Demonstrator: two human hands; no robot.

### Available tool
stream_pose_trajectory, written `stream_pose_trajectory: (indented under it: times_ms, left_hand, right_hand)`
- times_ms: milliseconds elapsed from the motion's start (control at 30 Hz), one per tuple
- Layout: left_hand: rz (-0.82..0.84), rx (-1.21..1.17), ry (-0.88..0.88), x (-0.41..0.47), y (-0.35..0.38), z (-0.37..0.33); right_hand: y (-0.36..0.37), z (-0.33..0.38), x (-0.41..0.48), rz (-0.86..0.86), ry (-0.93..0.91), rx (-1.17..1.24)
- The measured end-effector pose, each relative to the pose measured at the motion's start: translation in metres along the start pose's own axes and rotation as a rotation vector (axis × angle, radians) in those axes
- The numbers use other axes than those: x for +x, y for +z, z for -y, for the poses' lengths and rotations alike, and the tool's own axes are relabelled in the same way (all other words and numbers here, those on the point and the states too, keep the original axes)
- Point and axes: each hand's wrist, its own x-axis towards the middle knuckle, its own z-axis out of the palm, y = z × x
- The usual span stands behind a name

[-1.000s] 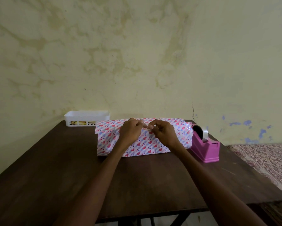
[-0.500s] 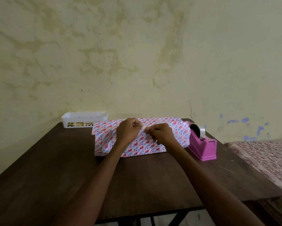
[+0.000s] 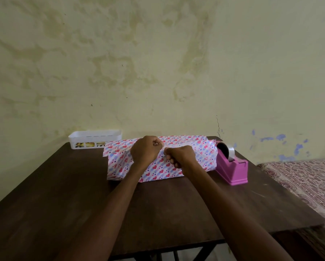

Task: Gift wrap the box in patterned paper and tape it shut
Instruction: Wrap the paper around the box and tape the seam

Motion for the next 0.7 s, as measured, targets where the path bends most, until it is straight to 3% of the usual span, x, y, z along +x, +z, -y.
stream_pose_trajectory:
  times_ms: [700]
  left_hand:
    - [0.050, 0.040, -0.003, 0.010, 0.007, 0.002]
  right_hand:
    - [0.012, -0.005, 0.020, -0.184, -0.069, -0.135]
